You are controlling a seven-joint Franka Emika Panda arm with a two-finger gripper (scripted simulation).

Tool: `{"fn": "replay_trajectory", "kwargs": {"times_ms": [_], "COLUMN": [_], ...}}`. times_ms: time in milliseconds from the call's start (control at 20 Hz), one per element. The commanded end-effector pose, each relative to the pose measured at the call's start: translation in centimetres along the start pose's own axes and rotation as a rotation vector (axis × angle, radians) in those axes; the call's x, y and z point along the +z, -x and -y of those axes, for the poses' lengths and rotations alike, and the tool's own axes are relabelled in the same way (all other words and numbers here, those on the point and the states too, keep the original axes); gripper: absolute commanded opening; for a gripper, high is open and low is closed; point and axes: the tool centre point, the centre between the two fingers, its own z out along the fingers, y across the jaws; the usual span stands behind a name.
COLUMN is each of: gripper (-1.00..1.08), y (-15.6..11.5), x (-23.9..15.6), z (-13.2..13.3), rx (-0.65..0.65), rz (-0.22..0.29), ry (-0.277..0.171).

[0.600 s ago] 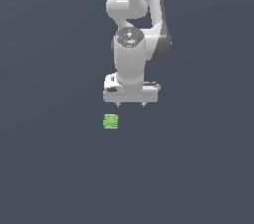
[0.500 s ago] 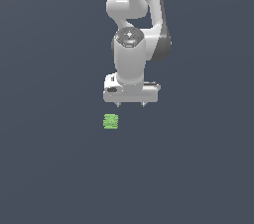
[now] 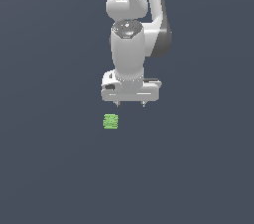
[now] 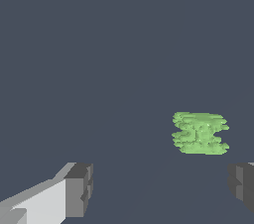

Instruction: Pick up the object and move it to a goal position.

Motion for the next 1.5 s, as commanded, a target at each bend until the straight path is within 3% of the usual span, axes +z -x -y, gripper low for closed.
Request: {"fn": "replay_trajectory", "kwargs": {"times_ms": [0, 700, 1450], "gripper": [1.0, 1.0, 1.0], "y": [-0.2, -0.1, -0.1], "x": [-0.4, 0.4, 2.6], "z": [0.0, -0.6, -3.0], "rx": [0.002, -0.091, -0.427], "rz": [-0.007, 0.0, 0.018], "ry": [-0.003, 0.005, 0.022]}}
